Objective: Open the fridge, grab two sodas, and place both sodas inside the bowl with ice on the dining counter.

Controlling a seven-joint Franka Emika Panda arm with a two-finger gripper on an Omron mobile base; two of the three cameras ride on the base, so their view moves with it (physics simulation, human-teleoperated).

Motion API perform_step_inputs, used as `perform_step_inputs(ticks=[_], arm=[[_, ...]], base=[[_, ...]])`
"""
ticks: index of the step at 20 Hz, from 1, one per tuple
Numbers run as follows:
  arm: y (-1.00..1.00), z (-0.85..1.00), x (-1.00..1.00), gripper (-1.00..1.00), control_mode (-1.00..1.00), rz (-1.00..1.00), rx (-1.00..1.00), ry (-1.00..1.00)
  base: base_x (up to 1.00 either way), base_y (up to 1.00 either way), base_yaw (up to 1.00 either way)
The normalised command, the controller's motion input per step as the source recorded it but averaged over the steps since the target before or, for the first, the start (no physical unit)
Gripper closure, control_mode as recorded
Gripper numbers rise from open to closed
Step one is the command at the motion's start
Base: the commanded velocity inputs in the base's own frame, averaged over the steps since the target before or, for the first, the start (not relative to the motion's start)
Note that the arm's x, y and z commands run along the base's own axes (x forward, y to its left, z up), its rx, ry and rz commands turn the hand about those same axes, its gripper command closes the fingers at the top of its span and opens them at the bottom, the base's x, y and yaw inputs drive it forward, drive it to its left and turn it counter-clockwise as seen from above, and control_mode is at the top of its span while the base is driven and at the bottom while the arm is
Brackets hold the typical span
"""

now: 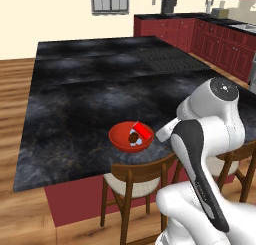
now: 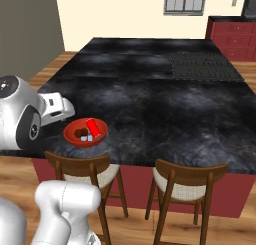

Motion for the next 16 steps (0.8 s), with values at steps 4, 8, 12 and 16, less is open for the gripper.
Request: perform_step_inputs(ticks=[4, 8, 12, 16], arm=[[-0.25, 0.29, -0.34, -1.0, -1.0, -0.19, 0.14, 0.0], [-0.32, 0.12, -0.48, -1.0, -1.0, -0.19, 0.12, 0.0], [-0.24, 0.07, -0.51, -1.0, -1.0, -0.12, 0.08, -0.05], [-0.03, 0.22, -0.33, -1.0, -1.0, -0.09, 0.05, -0.06]], base=[[0.0, 0.0, 0.0], [0.0, 0.0, 0.0], [0.0, 0.0, 0.0], [0.0, 0.0, 0.0]])
